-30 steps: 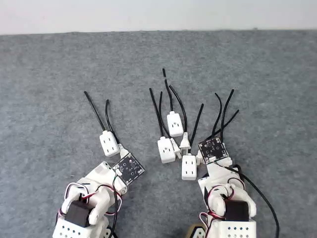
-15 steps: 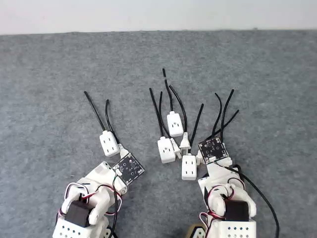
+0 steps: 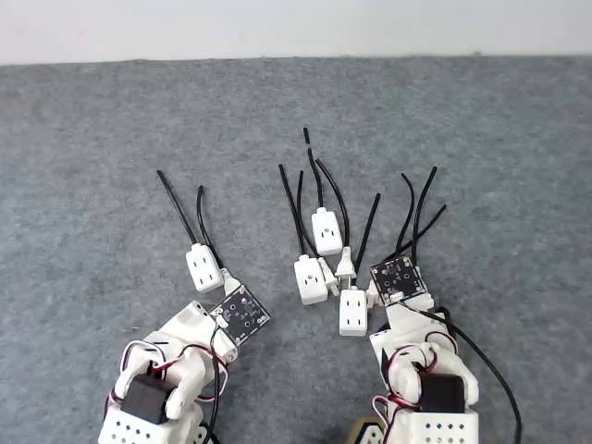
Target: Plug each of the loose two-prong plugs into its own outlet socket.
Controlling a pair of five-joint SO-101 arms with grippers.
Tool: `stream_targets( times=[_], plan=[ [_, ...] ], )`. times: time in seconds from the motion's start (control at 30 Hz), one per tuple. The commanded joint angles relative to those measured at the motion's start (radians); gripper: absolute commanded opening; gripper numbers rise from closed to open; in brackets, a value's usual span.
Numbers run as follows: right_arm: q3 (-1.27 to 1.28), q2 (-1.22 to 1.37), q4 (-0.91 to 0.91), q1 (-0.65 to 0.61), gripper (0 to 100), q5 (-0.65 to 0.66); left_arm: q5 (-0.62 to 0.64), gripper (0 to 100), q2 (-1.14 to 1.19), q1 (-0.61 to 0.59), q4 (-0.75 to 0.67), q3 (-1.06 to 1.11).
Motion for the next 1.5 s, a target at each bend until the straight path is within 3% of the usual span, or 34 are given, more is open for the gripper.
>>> stream_targets(
  times=[0.0, 0.3, 0.77, 1.17, 1.23, 1.37, 1.47],
  plan=[
    [0.017, -0.008, 0.007, 0.008, 31.8, 0.011, 0.011, 2, -0.015, 0.002, 0.008, -0.015],
    [0.017, -0.008, 0.007, 0.008, 31.8, 0.009, 0.014, 2, -0.014, 0.008, 0.009, -0.015],
    [0.017, -0.010, 0.007, 0.012, 31.8, 0.006, 0.011, 2, -0.017, 0.229, -0.031, -0.015],
    [0.017, -0.010, 0.007, 0.008, 31.8, 0.006, 0.002, 2, -0.017, 0.232, -0.035, -0.013],
    [0.017, -0.010, 0.007, 0.008, 31.8, 0.006, -0.055, 2, -0.017, 0.187, -0.035, -0.018],
    [0.017, -0.010, 0.007, 0.008, 31.8, 0.006, -0.210, 2, -0.017, -0.035, -0.048, -0.048],
    [0.017, -0.010, 0.007, 0.008, 31.8, 0.006, -0.147, 2, -0.017, -0.176, -0.178, -0.058]
  ],
)
